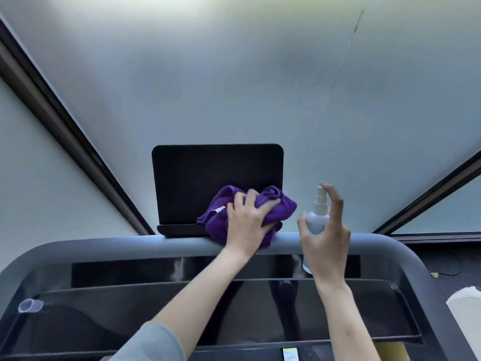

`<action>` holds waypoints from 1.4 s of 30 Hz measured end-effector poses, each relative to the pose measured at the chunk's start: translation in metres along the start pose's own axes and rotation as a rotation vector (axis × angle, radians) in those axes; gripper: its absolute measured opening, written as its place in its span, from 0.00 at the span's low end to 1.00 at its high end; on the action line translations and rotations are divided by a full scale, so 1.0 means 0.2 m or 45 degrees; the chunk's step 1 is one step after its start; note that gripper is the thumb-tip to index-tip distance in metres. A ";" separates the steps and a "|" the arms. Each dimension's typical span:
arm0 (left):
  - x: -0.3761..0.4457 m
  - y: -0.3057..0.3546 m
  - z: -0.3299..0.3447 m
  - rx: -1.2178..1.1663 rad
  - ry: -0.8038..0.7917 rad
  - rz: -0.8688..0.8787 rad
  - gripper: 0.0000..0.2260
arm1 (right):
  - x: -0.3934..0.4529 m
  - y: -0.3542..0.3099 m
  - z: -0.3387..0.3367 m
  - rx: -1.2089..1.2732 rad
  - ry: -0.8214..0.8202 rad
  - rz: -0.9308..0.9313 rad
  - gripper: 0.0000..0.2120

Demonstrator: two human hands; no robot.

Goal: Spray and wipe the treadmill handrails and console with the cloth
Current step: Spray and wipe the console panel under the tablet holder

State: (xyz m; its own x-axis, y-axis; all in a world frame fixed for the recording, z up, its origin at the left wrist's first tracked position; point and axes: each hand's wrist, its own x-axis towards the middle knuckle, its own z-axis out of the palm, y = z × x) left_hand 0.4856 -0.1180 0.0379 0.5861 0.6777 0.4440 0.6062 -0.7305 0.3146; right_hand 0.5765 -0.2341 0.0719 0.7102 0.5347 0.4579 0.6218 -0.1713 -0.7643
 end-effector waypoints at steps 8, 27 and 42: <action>-0.14 -0.10 0.01 -0.005 0.092 -0.218 0.16 | -0.06 -0.05 0.00 -0.001 0.044 -0.029 0.30; -0.37 -0.56 -0.12 0.185 0.173 -0.334 0.18 | -0.13 -0.18 0.14 0.014 -0.061 -0.039 0.31; -0.36 -0.59 -0.14 0.125 0.145 -0.282 0.18 | -0.16 -0.24 0.23 0.007 -0.164 -0.034 0.31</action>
State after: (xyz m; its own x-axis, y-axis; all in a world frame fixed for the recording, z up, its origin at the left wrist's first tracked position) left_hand 0.3567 -0.0842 -0.0075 0.3725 0.8019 0.4672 0.7653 -0.5502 0.3341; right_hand 0.5078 -0.2048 0.0727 0.6449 0.6410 0.4161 0.6377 -0.1514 -0.7552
